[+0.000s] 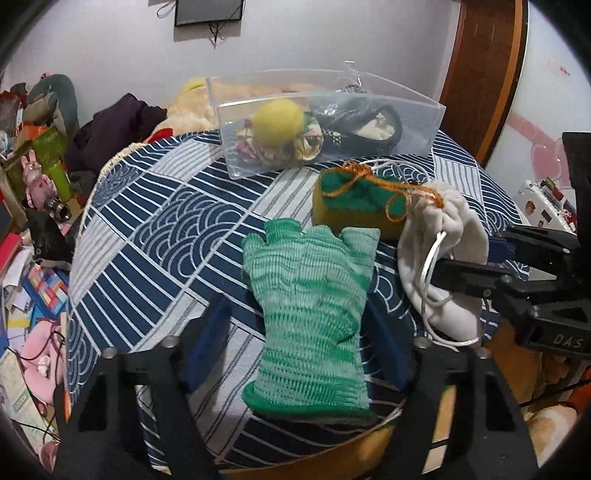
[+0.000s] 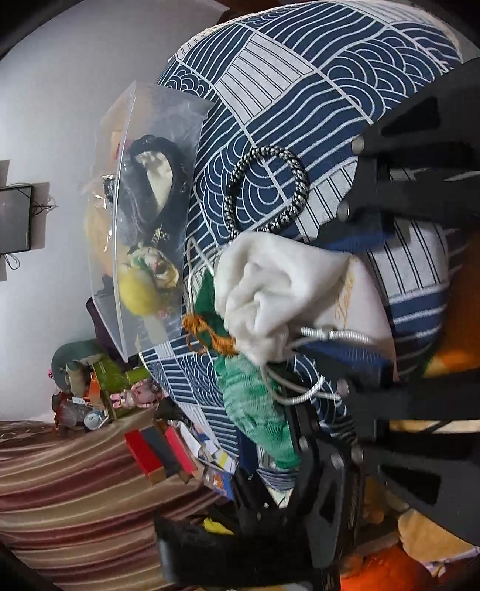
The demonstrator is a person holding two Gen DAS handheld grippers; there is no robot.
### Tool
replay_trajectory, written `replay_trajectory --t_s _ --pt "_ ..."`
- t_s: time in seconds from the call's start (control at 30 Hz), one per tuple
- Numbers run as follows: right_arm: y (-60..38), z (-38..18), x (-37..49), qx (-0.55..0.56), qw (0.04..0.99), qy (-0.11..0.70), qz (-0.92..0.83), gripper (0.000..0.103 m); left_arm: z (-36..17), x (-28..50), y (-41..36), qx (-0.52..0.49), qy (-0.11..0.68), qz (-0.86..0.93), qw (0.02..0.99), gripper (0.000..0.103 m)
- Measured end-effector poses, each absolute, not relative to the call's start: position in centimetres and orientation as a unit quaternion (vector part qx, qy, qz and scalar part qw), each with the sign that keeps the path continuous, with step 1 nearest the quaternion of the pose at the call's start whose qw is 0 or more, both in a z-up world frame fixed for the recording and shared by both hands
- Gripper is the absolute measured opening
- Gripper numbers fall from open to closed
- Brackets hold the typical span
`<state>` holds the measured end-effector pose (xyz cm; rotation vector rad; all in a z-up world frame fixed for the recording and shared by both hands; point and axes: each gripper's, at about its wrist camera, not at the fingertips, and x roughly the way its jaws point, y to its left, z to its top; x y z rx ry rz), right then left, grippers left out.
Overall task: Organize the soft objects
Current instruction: 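Grasp the green knit glove with the left tool while the right tool grasps the white drawstring pouch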
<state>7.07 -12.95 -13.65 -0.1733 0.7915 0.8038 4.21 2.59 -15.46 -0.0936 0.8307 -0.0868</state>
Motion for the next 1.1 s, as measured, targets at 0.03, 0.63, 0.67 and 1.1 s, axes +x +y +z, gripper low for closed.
replay_trajectory --t_s 0.03,0.63,0.67,1.1 --pt "-12.9 -13.5 6.8 -0.082 0.842 0.374 0.381 0.026 -15.4 4.1 2.6 -0.049 0.4 -0.045 0.914 0.064" --pt "-16.3 -6.3 7.2 -0.031 0.903 0.261 0.34 0.017 -7.1 4.2 4.8 -0.052 0.281 -0.024 0.958 0.036" --pt "-16.3 -6.0 7.4 -0.029 0.906 0.254 0.337 0.017 -6.7 4.4 4.9 -0.053 0.275 -0.025 0.96 0.036" --pt "-14.0 -1.3 10.6 -0.006 0.924 0.186 0.334 0.017 -2.0 9.2 5.1 -0.046 0.211 -0.019 0.976 0.036"
